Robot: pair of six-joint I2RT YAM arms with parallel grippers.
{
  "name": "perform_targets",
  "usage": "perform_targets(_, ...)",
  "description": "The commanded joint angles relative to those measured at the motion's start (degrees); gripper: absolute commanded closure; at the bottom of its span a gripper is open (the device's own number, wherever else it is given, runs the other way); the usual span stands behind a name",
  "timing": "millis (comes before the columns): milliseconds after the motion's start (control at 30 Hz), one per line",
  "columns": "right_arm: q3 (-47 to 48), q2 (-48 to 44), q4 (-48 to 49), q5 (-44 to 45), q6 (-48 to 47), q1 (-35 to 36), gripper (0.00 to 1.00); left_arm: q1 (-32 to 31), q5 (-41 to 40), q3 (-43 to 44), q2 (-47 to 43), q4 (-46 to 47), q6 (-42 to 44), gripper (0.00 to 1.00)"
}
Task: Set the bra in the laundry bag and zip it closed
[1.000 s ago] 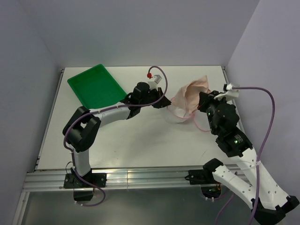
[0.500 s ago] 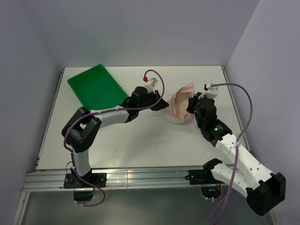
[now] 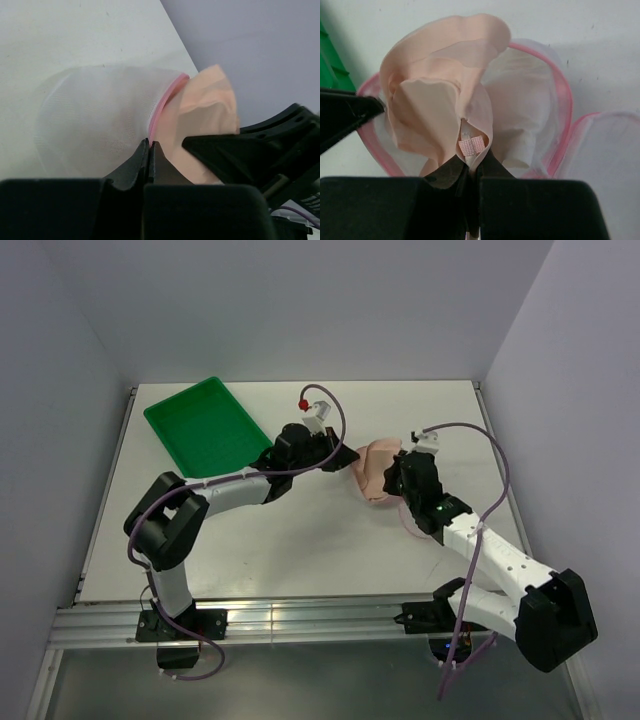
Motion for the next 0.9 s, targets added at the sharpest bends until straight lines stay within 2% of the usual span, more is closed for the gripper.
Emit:
perform_targets(0,-1.1,1.0,-0.1,-3.1,1.0,-0.2,1.00,0.0,-0.8,-0.4,-3.5,5.8,-0.7,1.00)
perform_targets(133,0.0,3.6,-1.7,-4.0,0.4,-0.2,1.00,-0.1,0.4,-0.9,-3.3,7.6,-1.1,1.00)
perform_targets(467,12.6,16.6,-5.0,-5.9,-0.2,-0.2,1.00,-0.4,1.3,-5.5,-5.2,11.5,-2.7,1.00)
perform_targets(667,15.2,23.3,-2.0,-4.0,1.4,-0.3,0.99,-0.4,2.4,-8.8,-6.6,13.4,-5.9,1.00)
perform_targets(733,15.9,24.7,-1.9,-3.6,1.3,-0.5,0.93,-0.4,1.7,-9.6,-7.1,12.9,-6.1,1.00)
perform_targets(767,16.4,25.0,-1.5,-3.8,1.3,-0.5,0.84,-0.4,1.5,-9.7,-7.2,12.4,-6.0,1.00)
perform_targets(800,16.6,25.1,-1.5,-4.7,1.2,-0.6,0.80,-0.3,1.4,-9.9,-7.4,12.2,-6.1,1.00)
perform_targets(833,17.0,25.0,-1.9,-5.3,1.1,-0.5,0.63,-0.3,0.7,-10.3,-7.8,11.7,-6.1,1.00)
perform_targets(867,17.4,24.7,-3.3,-5.9,0.7,-0.5,0.54,-0.3,0.3,-10.6,-8.2,11.5,-6.0,1.00)
